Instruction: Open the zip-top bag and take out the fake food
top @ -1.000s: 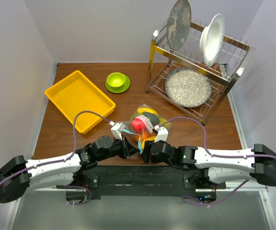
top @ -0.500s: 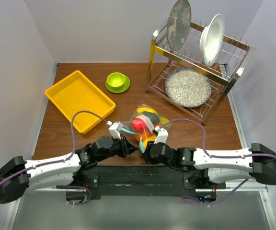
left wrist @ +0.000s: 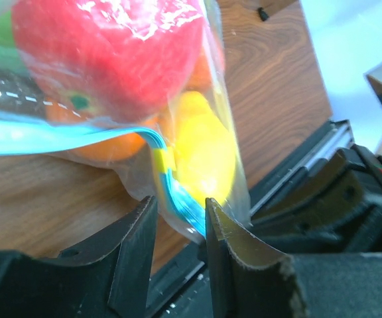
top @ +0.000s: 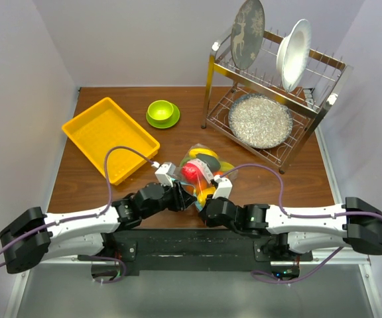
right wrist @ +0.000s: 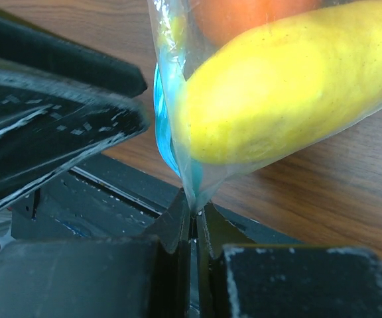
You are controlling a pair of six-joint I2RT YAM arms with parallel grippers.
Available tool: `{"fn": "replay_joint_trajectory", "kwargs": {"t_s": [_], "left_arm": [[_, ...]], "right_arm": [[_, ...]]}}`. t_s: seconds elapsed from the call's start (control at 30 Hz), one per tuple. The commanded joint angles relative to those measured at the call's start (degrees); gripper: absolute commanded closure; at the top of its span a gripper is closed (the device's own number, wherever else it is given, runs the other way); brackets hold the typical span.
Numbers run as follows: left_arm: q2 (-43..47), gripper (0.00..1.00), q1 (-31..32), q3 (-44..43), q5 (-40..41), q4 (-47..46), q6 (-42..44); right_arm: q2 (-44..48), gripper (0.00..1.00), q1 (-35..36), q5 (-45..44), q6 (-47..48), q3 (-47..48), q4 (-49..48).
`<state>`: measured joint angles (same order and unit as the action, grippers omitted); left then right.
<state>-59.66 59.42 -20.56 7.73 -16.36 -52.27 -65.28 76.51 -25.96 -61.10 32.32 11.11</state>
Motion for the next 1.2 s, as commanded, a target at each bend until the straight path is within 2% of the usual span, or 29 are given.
{"fn": "replay_joint_trajectory", "kwargs": {"t_s": [0.0, 0.3, 0.7, 0.93, 1.0, 1.1, 1.17], "left_arm": [[-3.0, 0.60, 0.2, -3.7, 4.0, -2.8, 3.7], [-4.9, 0.58, 0.2, -6.3, 7.6, -1.6, 5.7], [-9.4, 0.68, 0.2, -11.3, 10.2, 7.7, 6.4], [-10.9, 0.71, 0.3, -12.0, 9.3, 8.2, 7.2], [-10.9, 0.71, 0.3, -12.1, 7.8, 8.0, 7.7], [-11.5, 0.62, 0.7, -13.4, 7.0, 9.3, 8.2], [-12.1, 0.62, 0.9, -13.8, 7.7, 11.3, 7.9]], "right_arm": [[-0.7, 1.00, 0.3, -1.2, -0.9, -0.2, -0.8], [-1.2, 1.00, 0.7, -1.4, -0.9, -0.4, 0.0], [-0.8, 1.00, 0.8, -2.0, -1.0, -0.7, 0.9], [-0.3, 1.00, 0.9, -2.7, -1.0, -0.8, 1.8], [-0.5, 1.00, 0.8, -2.9, -1.0, -0.5, 2.2], [-0.6, 1.00, 0.8, -3.0, -0.8, -0.2, 2.5], [-0.6, 1.00, 0.8, -3.1, -0.8, -0.1, 2.4]]}}
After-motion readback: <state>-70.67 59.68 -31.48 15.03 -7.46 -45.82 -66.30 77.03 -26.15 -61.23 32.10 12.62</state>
